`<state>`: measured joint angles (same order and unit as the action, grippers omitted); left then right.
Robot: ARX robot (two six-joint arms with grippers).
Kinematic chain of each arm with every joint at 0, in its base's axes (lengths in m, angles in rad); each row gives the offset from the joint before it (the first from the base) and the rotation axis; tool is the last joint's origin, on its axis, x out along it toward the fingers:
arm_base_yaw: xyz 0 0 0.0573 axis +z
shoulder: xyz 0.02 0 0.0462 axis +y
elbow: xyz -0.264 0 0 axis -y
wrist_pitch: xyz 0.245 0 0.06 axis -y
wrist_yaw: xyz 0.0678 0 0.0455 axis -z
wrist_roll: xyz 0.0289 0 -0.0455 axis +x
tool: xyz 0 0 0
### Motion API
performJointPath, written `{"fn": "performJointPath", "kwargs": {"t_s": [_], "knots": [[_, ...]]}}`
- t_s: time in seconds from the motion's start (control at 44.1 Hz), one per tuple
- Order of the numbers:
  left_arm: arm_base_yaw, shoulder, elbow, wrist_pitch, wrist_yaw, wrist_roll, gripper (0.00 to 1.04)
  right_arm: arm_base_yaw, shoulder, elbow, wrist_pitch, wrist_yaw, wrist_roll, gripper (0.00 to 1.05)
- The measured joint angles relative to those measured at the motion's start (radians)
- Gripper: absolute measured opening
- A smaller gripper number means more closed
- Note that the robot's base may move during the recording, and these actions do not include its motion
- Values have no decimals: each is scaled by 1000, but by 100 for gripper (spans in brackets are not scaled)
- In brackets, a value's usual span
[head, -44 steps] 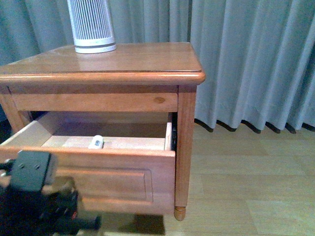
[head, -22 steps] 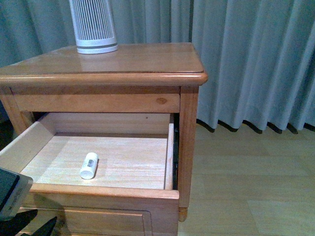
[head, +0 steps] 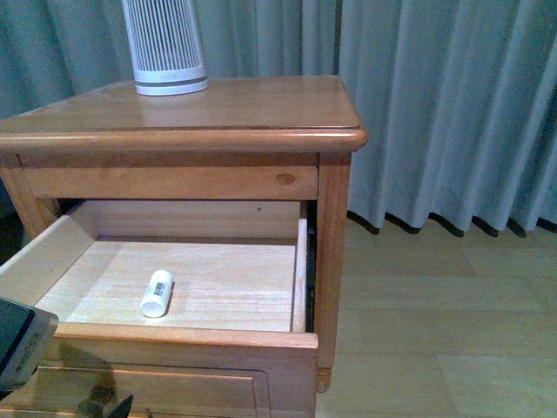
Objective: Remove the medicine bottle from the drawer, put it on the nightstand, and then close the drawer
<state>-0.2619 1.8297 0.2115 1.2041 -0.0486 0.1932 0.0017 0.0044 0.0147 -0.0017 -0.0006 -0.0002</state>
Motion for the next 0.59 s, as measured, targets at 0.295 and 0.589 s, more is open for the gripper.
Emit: {"fn": "performJointPath", "kwargs": {"t_s": [0.295, 0.589], "knots": [[0, 0, 0, 0, 0, 0, 98, 0, 0, 0, 0, 0, 0, 98], [-1, 62, -12, 182, -32, -68, 98, 0, 0, 0, 0, 0, 0, 98]]}}
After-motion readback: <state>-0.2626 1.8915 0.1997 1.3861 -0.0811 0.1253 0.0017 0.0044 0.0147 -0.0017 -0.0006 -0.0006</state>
